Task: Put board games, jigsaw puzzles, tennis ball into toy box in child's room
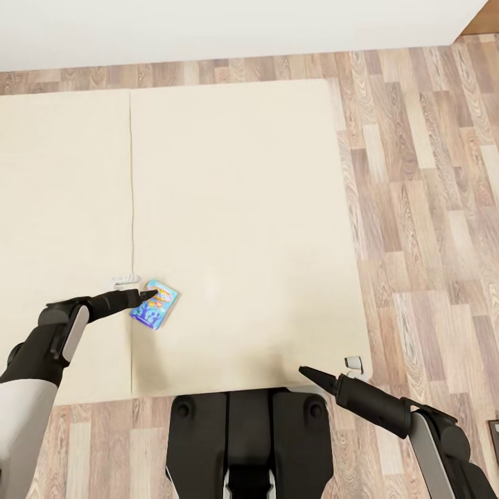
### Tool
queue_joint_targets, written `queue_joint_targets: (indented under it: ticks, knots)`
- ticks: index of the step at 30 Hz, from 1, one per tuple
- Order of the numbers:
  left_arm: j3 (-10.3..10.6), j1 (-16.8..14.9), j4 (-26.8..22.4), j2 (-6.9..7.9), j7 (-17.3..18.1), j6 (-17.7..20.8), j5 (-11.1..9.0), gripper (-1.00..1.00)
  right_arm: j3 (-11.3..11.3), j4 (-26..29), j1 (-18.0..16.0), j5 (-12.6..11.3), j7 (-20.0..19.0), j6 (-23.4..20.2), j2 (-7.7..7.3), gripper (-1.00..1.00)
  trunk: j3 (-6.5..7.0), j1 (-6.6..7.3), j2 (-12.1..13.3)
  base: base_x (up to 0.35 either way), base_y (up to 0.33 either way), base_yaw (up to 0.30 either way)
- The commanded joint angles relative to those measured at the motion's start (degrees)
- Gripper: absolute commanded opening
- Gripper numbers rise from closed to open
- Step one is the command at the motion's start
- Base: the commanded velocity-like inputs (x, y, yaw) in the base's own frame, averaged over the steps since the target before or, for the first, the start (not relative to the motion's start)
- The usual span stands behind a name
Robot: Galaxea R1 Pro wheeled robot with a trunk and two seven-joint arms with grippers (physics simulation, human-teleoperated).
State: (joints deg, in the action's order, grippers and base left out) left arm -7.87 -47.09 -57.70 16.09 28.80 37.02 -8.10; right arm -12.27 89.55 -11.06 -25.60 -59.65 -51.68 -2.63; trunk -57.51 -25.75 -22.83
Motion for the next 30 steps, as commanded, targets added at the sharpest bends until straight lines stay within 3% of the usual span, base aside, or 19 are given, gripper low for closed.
queue_joint_targets:
  ticks: [1, 10, 14, 21, 30]
  knots:
    - [0.0, 0.0, 0.1, 0.0, 0.1, 0.4, -0.4, 1.0, 0.0, 0.0, 0.0, -0.1, -0.1, -0.3, 0.0, 1.0, -0.09, -0.03, -0.1, 0.0, 0.0, 0.0]
    - [0.3, 0.1, 0.9, 0.14, 4.0, 0.1, -0.2, 1.0, -0.1, 0.0, 0.0, -0.1, -0.2, -0.3, 0.0, 1.0, -0.19, -0.03, -0.1, 0.0, 0.0, 0.0]
    - [1.7, 0.1, 1.0, 0.36, 6.0, 0.0, -0.1, 1.0, -0.1, 0.0, 0.0, -0.1, -0.2, -0.3, 0.0, 1.0, -0.19, -0.03, -0.1, 0.0, 0.0, 0.0]
    - [3.6, 0.1, 1.0, 0.63, 6.6, -0.1, 0.0, 1.0, -0.1, 0.0, 0.0, -0.1, -0.1, -0.3, 0.0, 1.0, -0.19, -0.03, -0.1, 0.0, 0.0, 0.0]
    - [4.0, 0.2, 1.0, 0.61, 6.8, -0.1, -0.1, 1.0, -0.1, 0.0, 0.0, -0.1, -0.2, -0.3, 0.0, 1.0, -0.19, -0.03, -0.1, 0.0, -0.093, 0.0]
